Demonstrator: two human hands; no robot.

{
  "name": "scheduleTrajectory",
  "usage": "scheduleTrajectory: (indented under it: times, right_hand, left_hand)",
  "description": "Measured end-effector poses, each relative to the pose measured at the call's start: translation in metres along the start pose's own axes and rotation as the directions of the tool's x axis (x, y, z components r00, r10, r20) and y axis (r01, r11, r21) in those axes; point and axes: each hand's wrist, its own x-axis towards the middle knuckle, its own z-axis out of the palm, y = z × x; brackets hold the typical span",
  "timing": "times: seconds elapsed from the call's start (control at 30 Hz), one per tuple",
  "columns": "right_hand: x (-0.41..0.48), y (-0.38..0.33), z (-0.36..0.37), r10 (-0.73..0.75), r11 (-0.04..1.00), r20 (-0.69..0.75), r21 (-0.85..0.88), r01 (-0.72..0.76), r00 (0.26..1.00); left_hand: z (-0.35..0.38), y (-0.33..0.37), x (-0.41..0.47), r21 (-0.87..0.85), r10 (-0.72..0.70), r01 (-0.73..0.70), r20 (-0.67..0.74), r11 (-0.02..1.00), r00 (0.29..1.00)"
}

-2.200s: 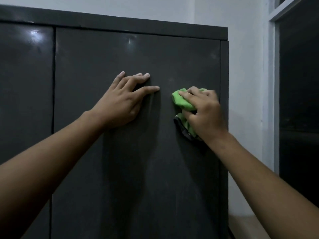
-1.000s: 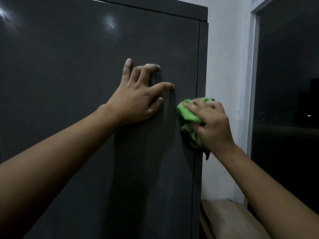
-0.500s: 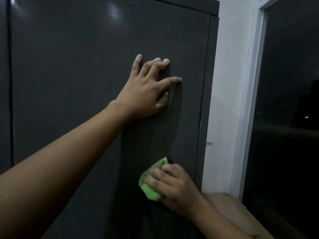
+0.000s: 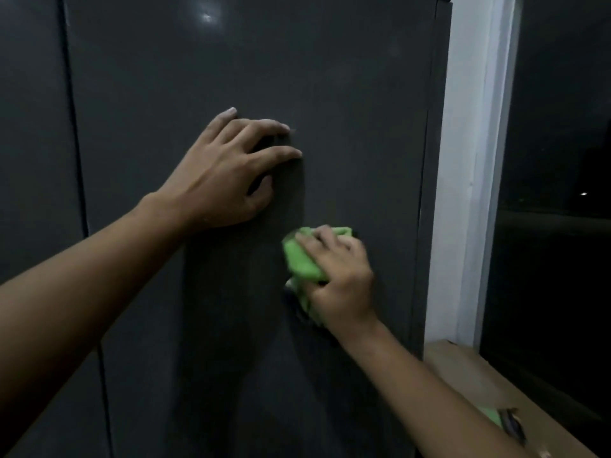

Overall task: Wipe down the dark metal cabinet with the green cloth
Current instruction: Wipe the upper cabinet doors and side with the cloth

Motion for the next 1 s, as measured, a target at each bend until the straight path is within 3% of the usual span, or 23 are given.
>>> scheduleTrajectory:
  times: [0.07, 0.13, 0.23, 0.3, 0.37, 0.4, 0.43, 0.5, 0.57, 0.67, 0.73, 0.8, 0.9, 0.93, 1.0]
  right_hand:
    - [-0.024, -0.015, 0.012, -0.199, 0.980, 0.133, 0.027, 0.198, 0.971]
    - [-0.051, -0.022, 0.017, -0.371, 0.928, 0.256, 0.080, 0.363, 0.893]
    - [-0.072, -0.023, 0.013, -0.490, 0.869, 0.339, 0.118, 0.480, 0.803]
    - [-0.070, -0.019, 0.011, -0.486, 0.871, 0.327, 0.105, 0.480, 0.810]
    - [-0.057, -0.022, 0.011, -0.307, 0.950, 0.200, 0.011, 0.311, 0.931]
    - [-0.046, -0.027, 0.013, -0.127, 0.990, 0.081, -0.044, 0.131, 0.989]
    - [-0.033, -0.034, 0.014, 0.076, 0.994, -0.043, -0.071, -0.079, 0.996]
    - [-0.003, -0.055, 0.020, 0.348, 0.930, -0.178, -0.063, -0.363, 0.921]
    - [0.017, -0.080, 0.030, 0.374, 0.917, -0.170, -0.080, -0.391, 0.912]
    - [0.013, -0.116, 0.048, 0.236, 0.966, 0.042, -0.120, -0.230, 0.971]
    - [-0.011, -0.134, 0.056, 0.111, 0.987, 0.245, -0.140, -0.078, 0.963]
    - [-0.038, -0.141, 0.057, -0.100, 0.974, 0.432, -0.142, 0.177, 0.896]
    - [-0.077, -0.131, 0.054, -0.391, 0.833, 0.633, -0.064, 0.549, 0.668]
    - [-0.083, -0.126, 0.051, -0.432, 0.799, 0.662, -0.035, 0.601, 0.613]
    - [-0.082, -0.113, 0.046, -0.451, 0.797, 0.641, -0.023, 0.603, 0.621]
  left_hand:
    - [-0.006, -0.016, -0.016, -0.020, 0.004, -0.004, 0.008, 1.000, 1.000]
    - [-0.012, -0.034, -0.036, -0.032, 0.011, -0.010, 0.043, 0.999, 0.999]
    - [-0.021, -0.058, -0.072, -0.018, 0.024, -0.023, 0.077, 1.000, 0.997]
    - [-0.026, -0.071, -0.096, -0.011, 0.034, -0.033, 0.103, 0.999, 0.994]
    - [-0.028, -0.083, -0.113, -0.021, 0.051, -0.049, 0.125, 0.999, 0.991]
    - [-0.029, -0.088, -0.119, -0.029, 0.058, -0.054, 0.129, 0.998, 0.990]
    - [-0.029, -0.091, -0.124, -0.044, 0.060, -0.055, 0.118, 0.997, 0.991]
    - [-0.027, -0.095, -0.130, -0.105, 0.049, -0.042, 0.062, 0.994, 0.997]
    - [-0.026, -0.098, -0.131, -0.196, 0.018, -0.015, 0.014, 0.980, 1.000]
    - [-0.027, -0.101, -0.128, -0.285, 0.002, 0.000, 0.007, 0.959, 1.000]
    - [-0.026, -0.103, -0.129, -0.295, 0.019, -0.017, 0.004, 0.955, 1.000]
    - [-0.025, -0.105, -0.133, -0.288, 0.049, -0.049, -0.005, 0.957, 0.999]
    - [-0.022, -0.107, -0.139, -0.283, 0.085, -0.080, 0.003, 0.956, 0.996]
    - [-0.022, -0.108, -0.140, -0.290, 0.090, -0.086, 0.000, 0.953, 0.996]
    - [-0.021, -0.109, -0.141, -0.309, 0.089, -0.088, -0.011, 0.947, 0.996]
